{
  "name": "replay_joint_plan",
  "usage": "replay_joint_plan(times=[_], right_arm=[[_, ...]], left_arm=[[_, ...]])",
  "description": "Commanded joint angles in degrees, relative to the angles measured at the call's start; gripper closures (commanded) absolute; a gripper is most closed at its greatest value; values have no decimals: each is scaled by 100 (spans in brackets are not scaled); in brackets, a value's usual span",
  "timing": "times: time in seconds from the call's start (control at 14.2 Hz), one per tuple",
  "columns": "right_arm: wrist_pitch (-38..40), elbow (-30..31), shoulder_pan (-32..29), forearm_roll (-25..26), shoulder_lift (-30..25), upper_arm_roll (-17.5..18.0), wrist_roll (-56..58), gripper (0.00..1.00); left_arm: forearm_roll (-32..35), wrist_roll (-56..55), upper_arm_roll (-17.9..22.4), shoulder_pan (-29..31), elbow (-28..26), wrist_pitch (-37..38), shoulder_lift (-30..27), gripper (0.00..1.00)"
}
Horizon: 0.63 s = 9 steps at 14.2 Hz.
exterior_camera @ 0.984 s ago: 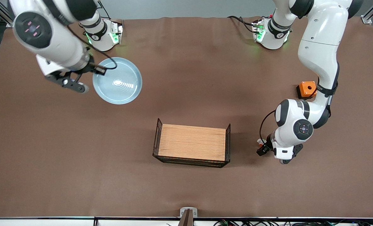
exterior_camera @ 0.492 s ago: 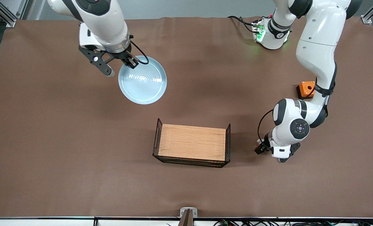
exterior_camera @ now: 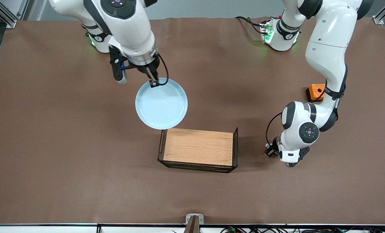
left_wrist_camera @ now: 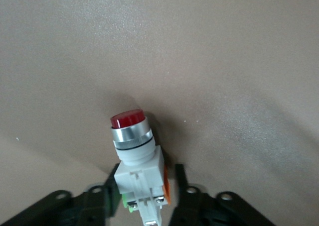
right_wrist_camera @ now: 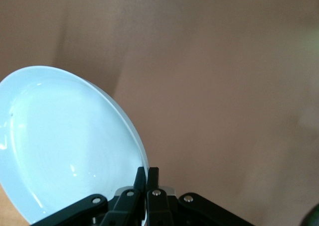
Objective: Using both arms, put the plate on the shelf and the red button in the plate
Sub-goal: 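Lift the plate with the right gripper and carry it over the wooden tray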
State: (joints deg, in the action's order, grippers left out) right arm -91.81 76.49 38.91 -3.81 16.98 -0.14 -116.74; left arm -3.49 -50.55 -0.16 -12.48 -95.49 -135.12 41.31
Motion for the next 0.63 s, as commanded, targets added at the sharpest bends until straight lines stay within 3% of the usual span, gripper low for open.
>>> replay_joint_plan(times=[0.0, 0.56], right_arm=[[-484, -275, 300, -94, 288, -74, -899, 100], [-1751, -530, 600, -24, 999, -100, -1729, 100]], left_arm=[[129, -96, 42, -53, -172, -41, -167, 63], [129, -289, 51, -44, -6, 301, -290, 79]])
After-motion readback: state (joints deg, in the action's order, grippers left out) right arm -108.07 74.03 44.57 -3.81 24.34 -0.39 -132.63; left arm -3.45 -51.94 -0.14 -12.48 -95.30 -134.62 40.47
